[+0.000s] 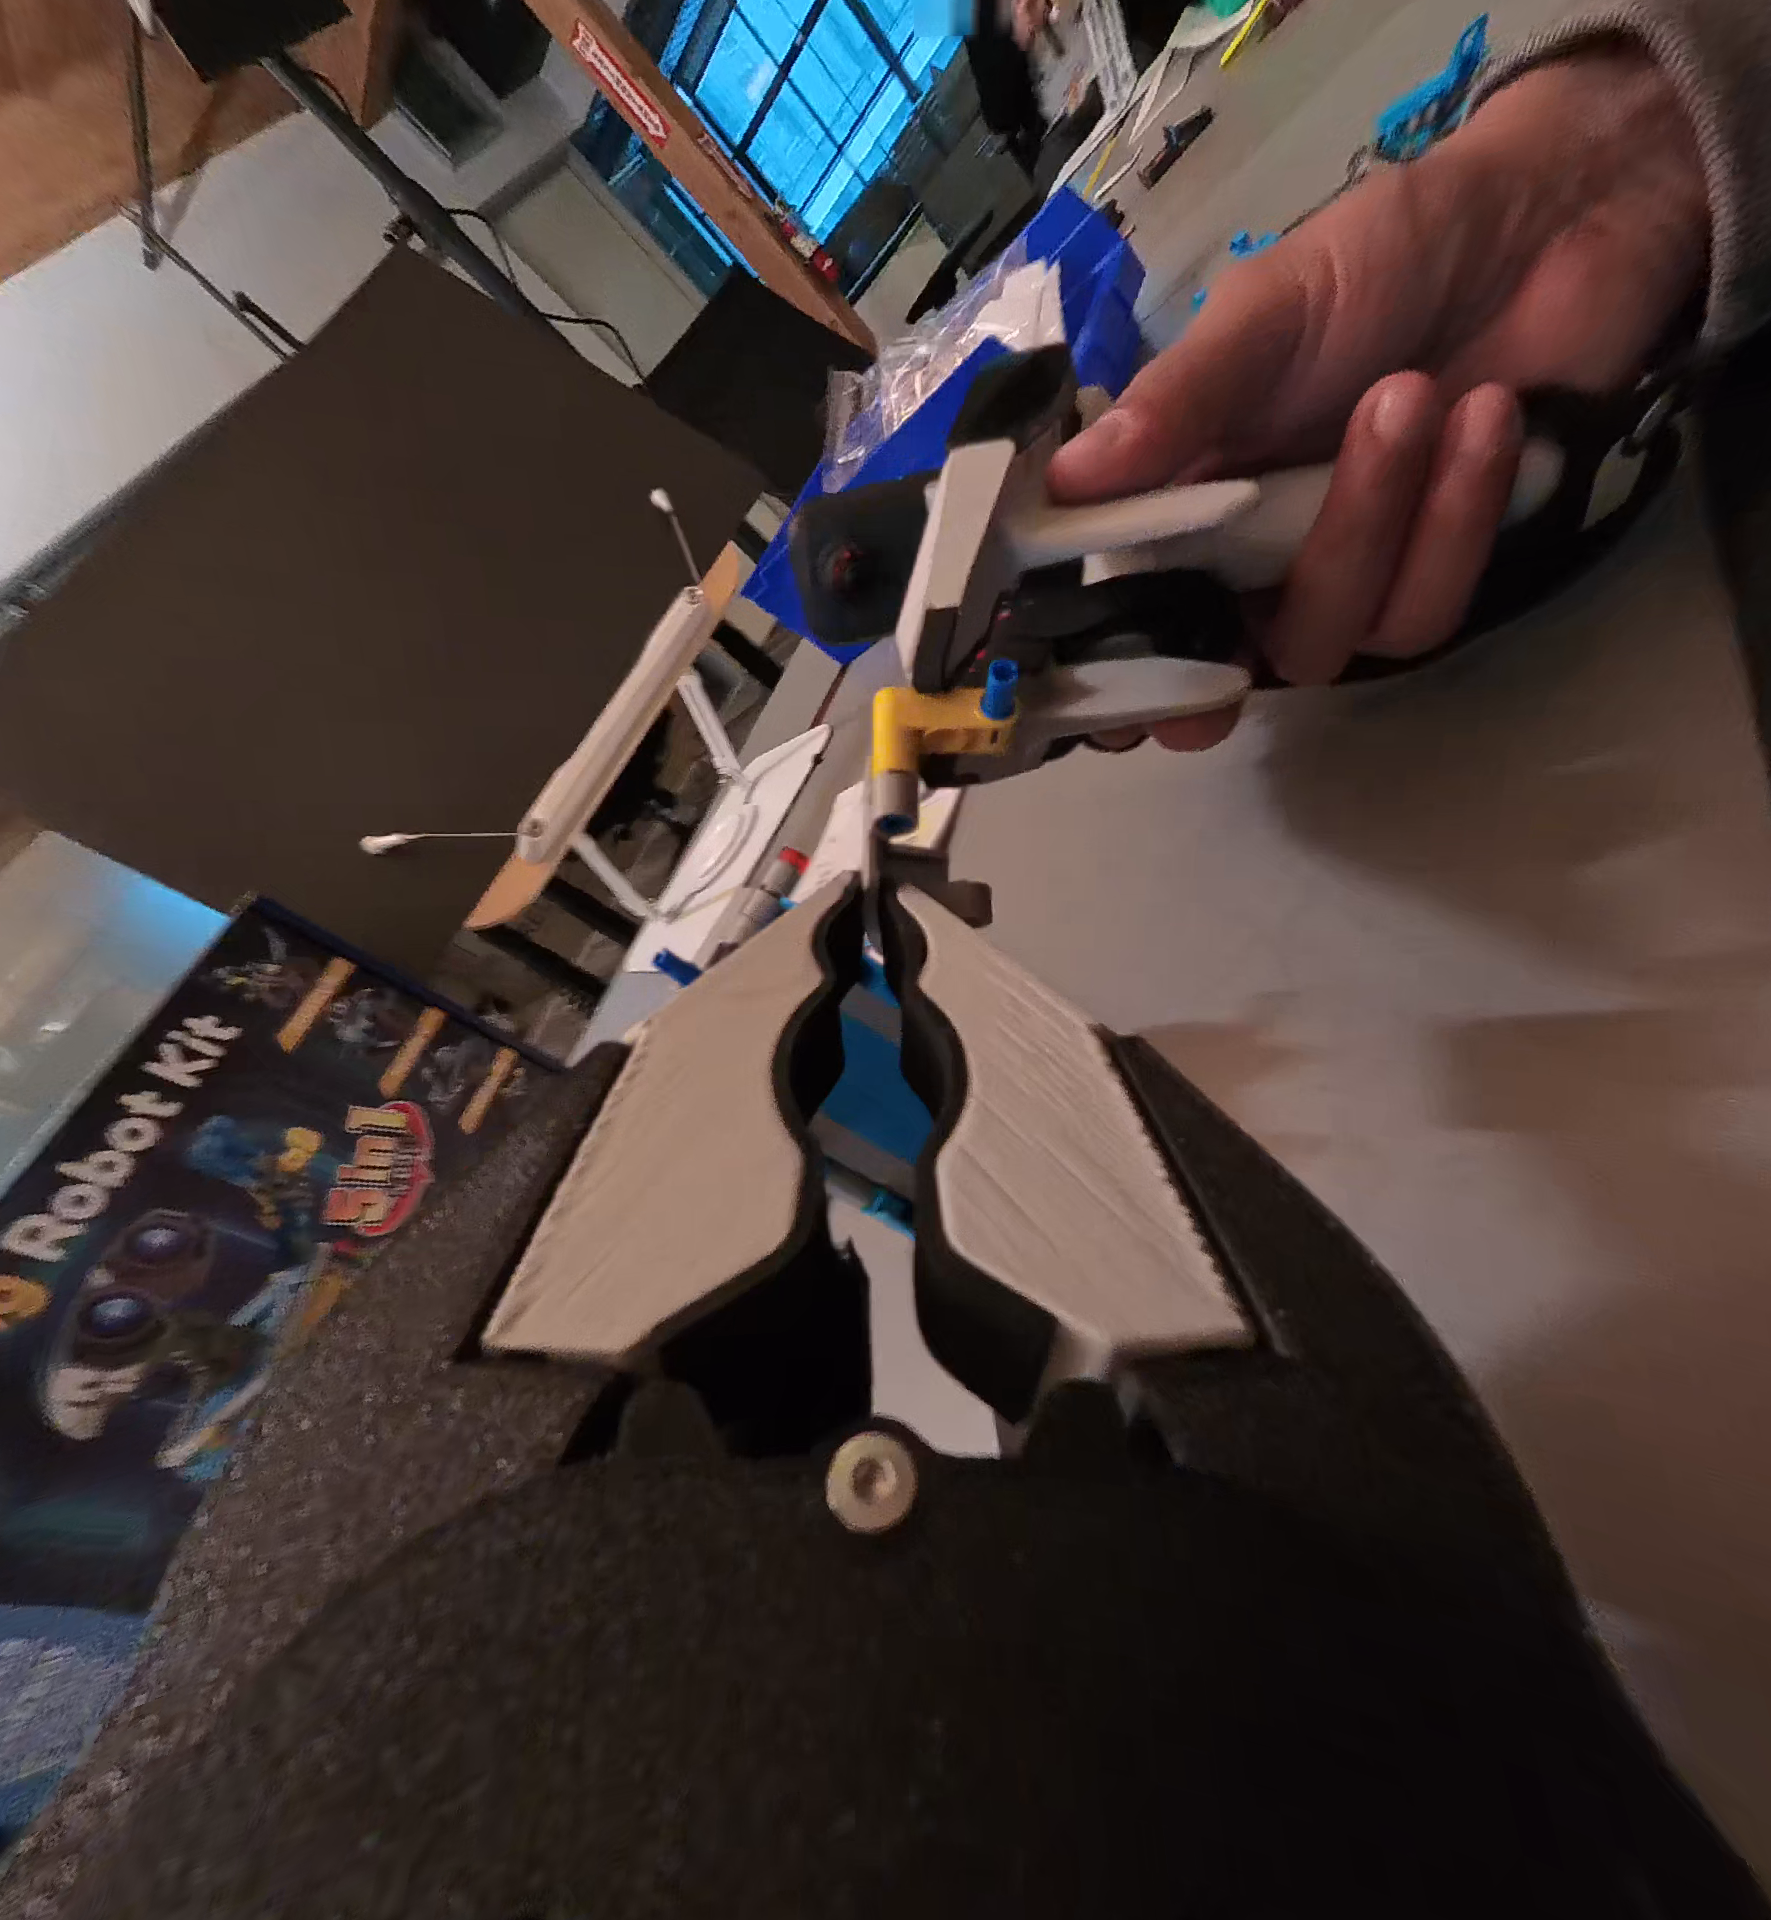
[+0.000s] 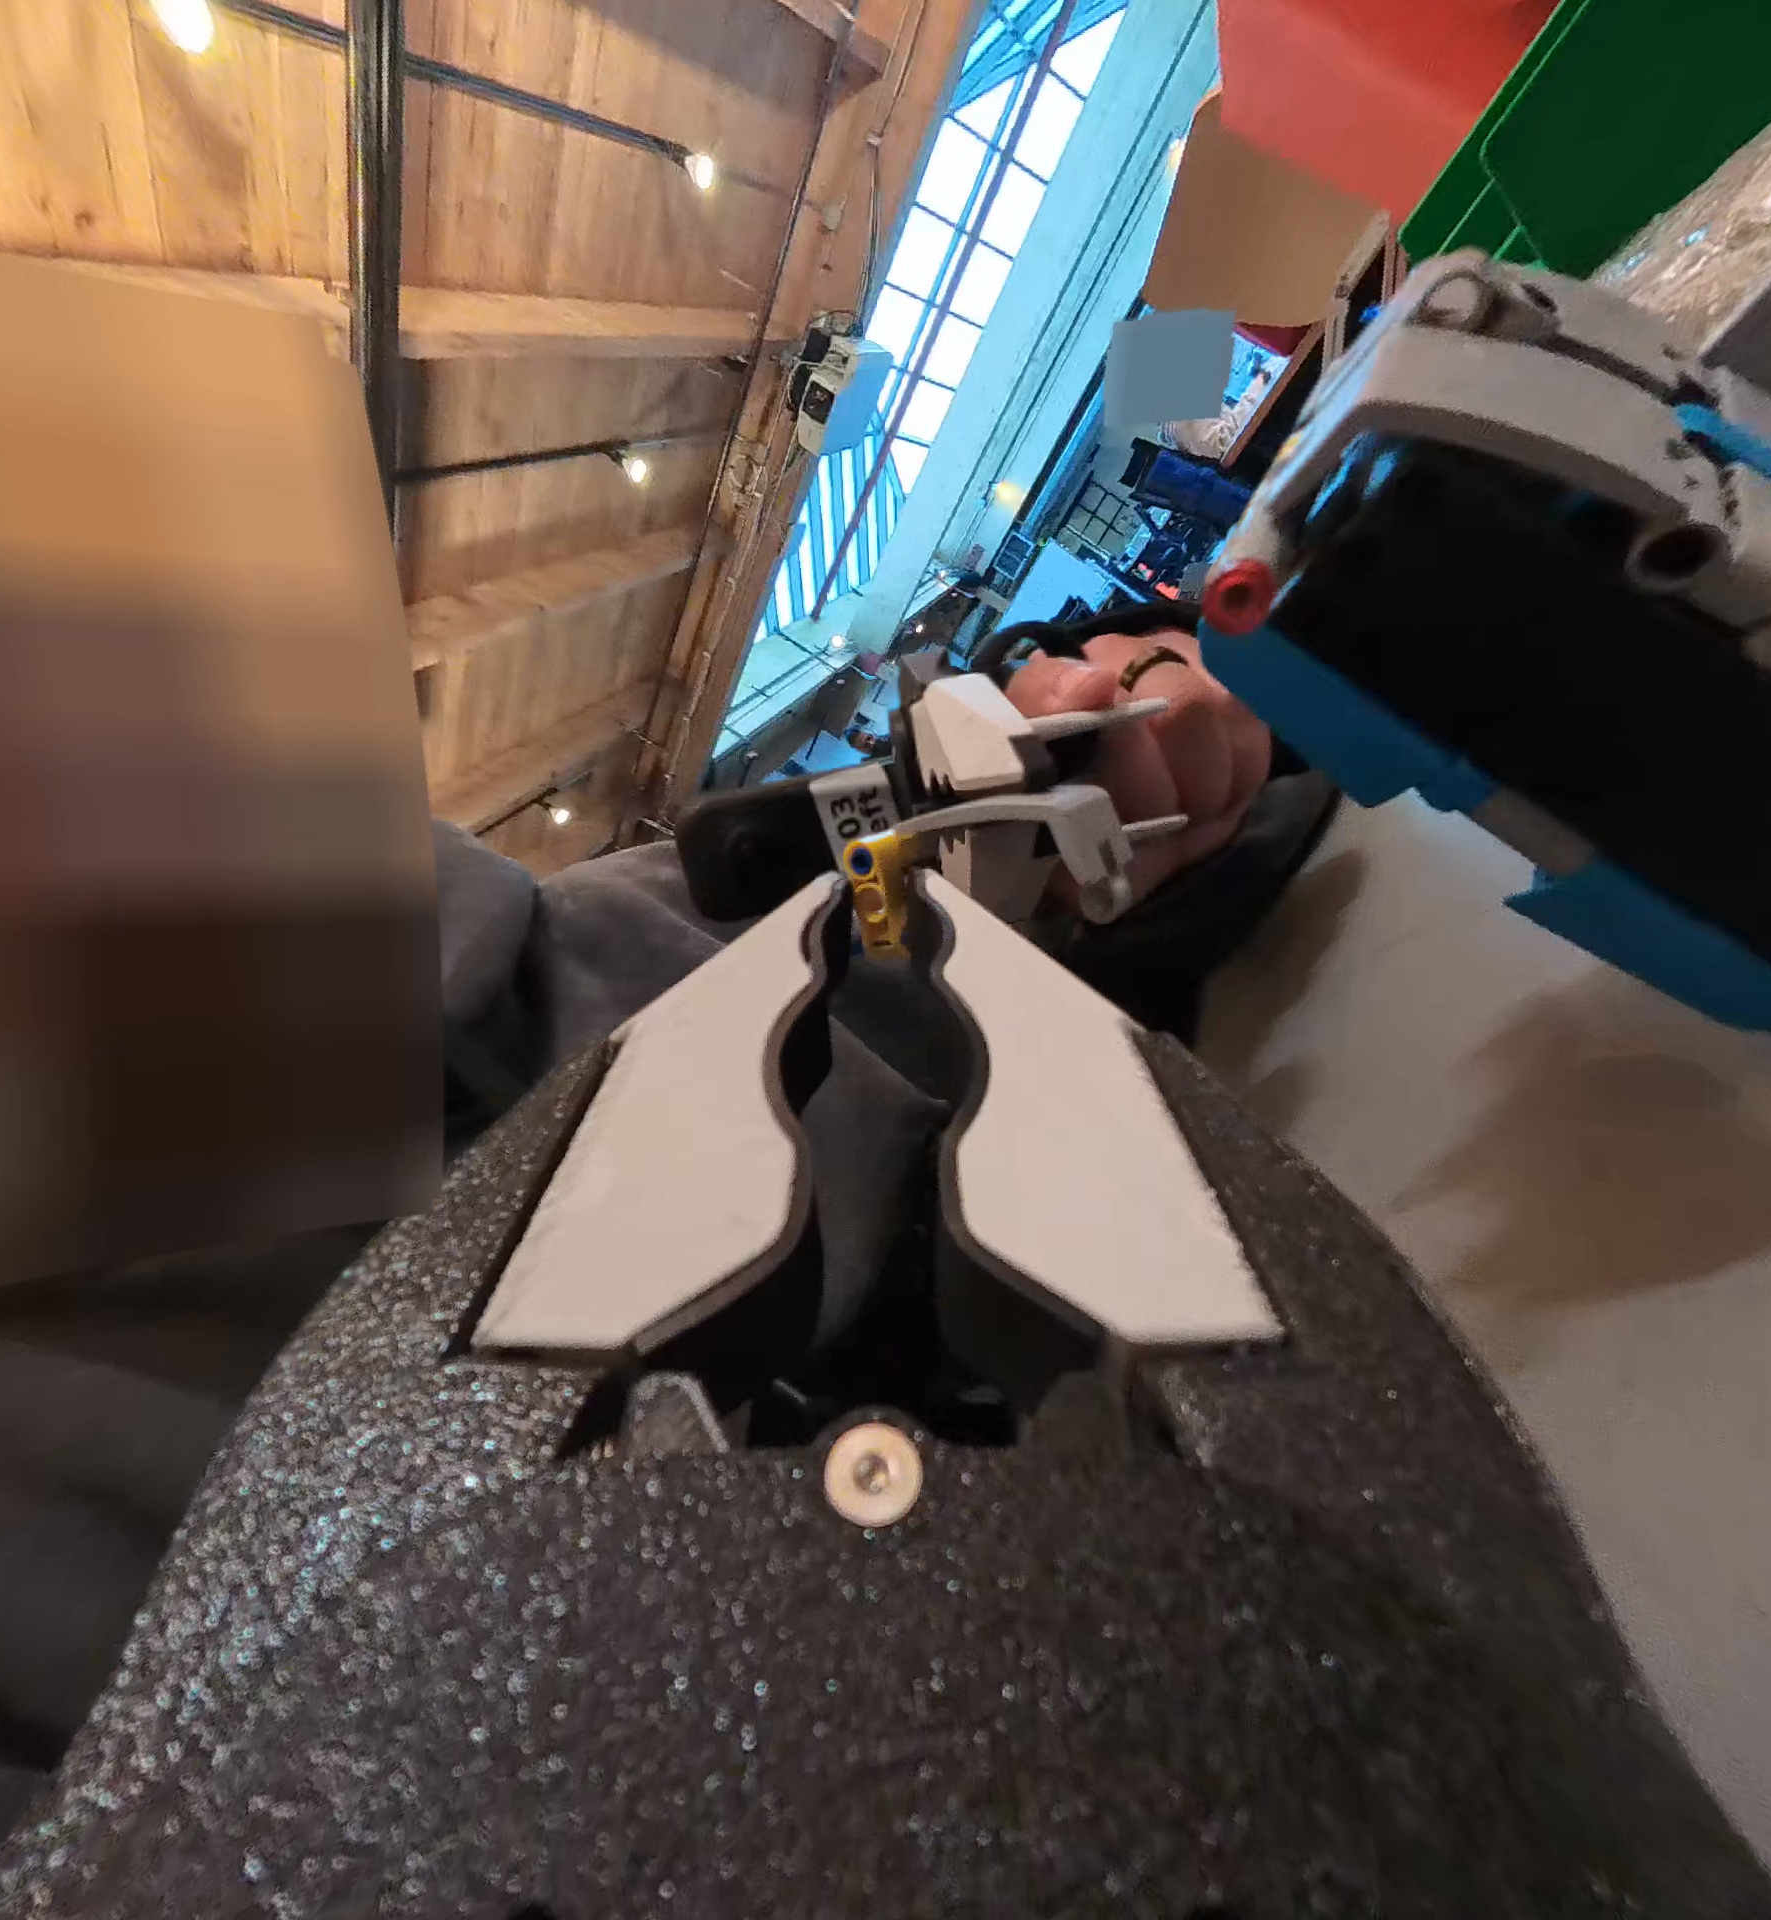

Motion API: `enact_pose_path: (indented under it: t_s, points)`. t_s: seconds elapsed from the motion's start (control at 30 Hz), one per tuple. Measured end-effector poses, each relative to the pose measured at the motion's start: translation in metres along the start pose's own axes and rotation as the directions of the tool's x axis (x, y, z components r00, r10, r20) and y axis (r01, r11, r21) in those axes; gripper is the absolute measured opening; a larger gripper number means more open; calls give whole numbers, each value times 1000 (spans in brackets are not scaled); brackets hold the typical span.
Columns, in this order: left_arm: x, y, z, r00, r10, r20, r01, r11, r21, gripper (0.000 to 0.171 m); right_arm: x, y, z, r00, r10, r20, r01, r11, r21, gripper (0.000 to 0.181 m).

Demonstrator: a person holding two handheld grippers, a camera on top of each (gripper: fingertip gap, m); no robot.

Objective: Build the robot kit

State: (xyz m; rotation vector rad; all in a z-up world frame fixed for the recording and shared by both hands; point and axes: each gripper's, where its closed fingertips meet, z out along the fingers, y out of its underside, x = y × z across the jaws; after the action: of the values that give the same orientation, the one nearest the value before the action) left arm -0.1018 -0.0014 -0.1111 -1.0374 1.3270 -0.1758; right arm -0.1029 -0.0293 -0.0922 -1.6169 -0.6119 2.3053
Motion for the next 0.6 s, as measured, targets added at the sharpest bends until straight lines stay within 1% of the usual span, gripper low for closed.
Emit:
enact_pose_path:
  t_s: [0.03,0.07,0.1,0.13,0.17,0.23,0.27,0.3,0.33,0.37,0.4,0.43,0.5,0.53,0.6]
  points:
    - [2,-2,0,998,-59,-38,59,998,16,1,-2,-1,1,999,-42,-14,42,999,-8,10]
    - [6,-5,-1,985,-145,-95,149,988,35,2,-5,-3,1,993,-117,-34,117,993,-15,11]
    - [8,-9,-2,958,-240,-157,251,967,54,2,-8,-3,1,978,-199,-56,197,980,-35,14]
    - [10,-13,-4,914,-333,-231,355,933,63,1,-11,-1,1,956,-284,-78,279,958,-67,15]
    - [14,-18,-7,853,-415,-317,457,887,68,1,-14,-1,2,921,-376,-103,368,926,-89,16]
    - [13,-32,-14,698,-555,-452,650,757,74,2,-19,-4,3,832,-535,-147,527,845,-94,27]
    - [14,-38,-17,607,-598,-524,724,687,56,1,-20,-6,4,792,-587,-167,579,809,-99,31]
    - [16,-42,-20,511,-633,-581,785,620,15,1,-19,-6,5,752,-630,-193,620,776,-118,38]
    - [14,-43,-20,441,-665,-603,830,558,-9,1,-19,-6,7,707,-674,-212,663,737,-133,37]
    - [13,-44,-21,380,-678,-629,860,509,-30,1,-22,-6,9,667,-712,-218,703,699,-133,37]
    - [14,-46,-23,315,-681,-662,882,468,-61,1,-28,-5,11,640,-740,-209,733,669,-121,36]
    - [13,-46,-23,266,-689,-674,900,428,-82,1,-32,-5,13,622,-757,-201,753,648,-111,35]
    - [16,-47,-24,192,-688,-700,912,388,-131,1,-34,-6,15,581,-783,-220,782,613,-114,32]
    - [15,-45,-22,185,-696,-694,916,378,-135,1,-32,-4,16,563,-794,-227,790,599,-133,29]
    - [17,-45,-22,190,-694,-695,912,387,-137,1,-30,-2,18,539,-810,-230,802,577,-156,26]
